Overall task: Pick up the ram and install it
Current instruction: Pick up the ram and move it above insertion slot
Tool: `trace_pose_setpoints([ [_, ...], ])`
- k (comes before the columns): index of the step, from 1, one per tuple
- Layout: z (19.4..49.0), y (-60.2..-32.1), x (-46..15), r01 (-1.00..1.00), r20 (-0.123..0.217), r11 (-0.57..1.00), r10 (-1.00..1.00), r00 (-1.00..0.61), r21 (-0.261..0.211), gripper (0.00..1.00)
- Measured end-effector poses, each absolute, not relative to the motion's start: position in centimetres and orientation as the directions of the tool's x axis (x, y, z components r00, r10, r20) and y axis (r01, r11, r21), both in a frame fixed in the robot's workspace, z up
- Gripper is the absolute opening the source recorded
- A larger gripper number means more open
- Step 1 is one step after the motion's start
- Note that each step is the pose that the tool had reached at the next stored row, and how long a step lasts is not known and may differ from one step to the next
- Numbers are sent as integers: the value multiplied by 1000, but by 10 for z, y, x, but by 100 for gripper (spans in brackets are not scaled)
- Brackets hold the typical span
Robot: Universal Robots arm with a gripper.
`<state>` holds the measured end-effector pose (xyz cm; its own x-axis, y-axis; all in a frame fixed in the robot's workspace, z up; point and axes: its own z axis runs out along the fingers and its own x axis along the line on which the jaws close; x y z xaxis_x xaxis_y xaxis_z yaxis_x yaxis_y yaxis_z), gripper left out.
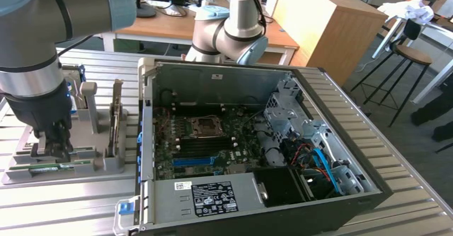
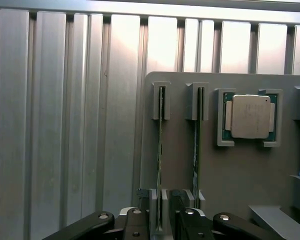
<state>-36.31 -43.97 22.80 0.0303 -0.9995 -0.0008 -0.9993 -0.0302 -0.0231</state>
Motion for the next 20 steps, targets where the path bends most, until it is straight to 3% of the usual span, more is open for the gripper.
trace_pose_setpoints([
  [20,223,-441,-363,-999,-1,-30,-1000,30,-23,30],
])
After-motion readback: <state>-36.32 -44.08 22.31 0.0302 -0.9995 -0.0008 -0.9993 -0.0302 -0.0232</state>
